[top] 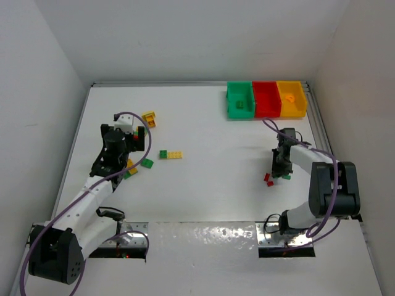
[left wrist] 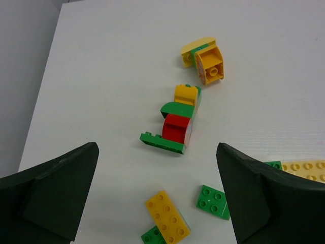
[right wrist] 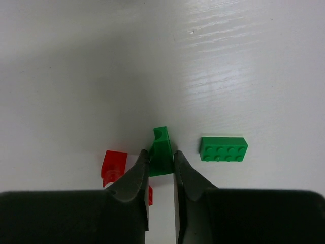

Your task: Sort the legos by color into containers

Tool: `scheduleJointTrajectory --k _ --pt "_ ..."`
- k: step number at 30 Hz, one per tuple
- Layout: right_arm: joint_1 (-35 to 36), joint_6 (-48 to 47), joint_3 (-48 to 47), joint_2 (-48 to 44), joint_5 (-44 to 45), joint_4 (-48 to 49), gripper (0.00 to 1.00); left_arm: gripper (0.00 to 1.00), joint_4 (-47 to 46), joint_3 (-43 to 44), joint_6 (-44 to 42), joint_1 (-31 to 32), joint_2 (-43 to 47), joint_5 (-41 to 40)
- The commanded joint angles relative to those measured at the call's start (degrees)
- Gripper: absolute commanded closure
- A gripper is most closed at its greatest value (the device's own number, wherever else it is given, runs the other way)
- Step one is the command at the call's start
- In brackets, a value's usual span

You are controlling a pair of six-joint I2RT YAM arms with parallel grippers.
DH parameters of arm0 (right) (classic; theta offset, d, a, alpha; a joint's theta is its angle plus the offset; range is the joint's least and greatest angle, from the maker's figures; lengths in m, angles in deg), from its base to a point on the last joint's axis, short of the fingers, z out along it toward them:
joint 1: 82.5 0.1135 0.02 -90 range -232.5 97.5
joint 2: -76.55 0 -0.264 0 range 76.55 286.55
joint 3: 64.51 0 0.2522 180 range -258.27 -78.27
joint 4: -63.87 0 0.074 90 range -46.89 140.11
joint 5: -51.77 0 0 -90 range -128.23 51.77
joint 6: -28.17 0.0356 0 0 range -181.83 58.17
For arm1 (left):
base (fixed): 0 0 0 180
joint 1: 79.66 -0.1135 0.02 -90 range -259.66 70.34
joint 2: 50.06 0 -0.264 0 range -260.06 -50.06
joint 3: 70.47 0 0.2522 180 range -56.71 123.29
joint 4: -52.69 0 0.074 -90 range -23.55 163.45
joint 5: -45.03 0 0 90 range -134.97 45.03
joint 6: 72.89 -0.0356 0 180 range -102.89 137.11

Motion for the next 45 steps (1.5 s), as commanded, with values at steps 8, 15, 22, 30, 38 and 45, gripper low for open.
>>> scheduleJointTrajectory --k 8,15,22,30,38,45 --pt "0.40 -2.23 -8.68 -0.52 1.98 -1.93 1.00 0.00 -1.16 0.22 0.34 0.73 0.52 -0.91" --pt "8.04 -3.36 -26.96 2.01 0.40 4.82 1.00 0.00 -0.98 0.30 3.23 0.73 -1.24 -0.04" --pt "10.85 -1.17 -54.29 21.69 -3.55 10.19 1.00 0.00 2.09 2.58 3.77 0.64 -1.68 -0.47" --pt "11.12 -1.52 -74.41 42.08 -1.62 10.99 0.84 0.00 5.77 3.82 2.80 0.73 -1.07 -2.50" --pt "11.12 -2.58 -76.29 44.30 -0.74 11.51 0.50 0.00 5.44 3.64 1.83 0.64 -1.76 -2.50" --pt "10.94 -2.33 -73.31 36.16 0.74 7.04 0.39 0.00 3.24 3.47 2.10 0.64 -2.21 -1.27"
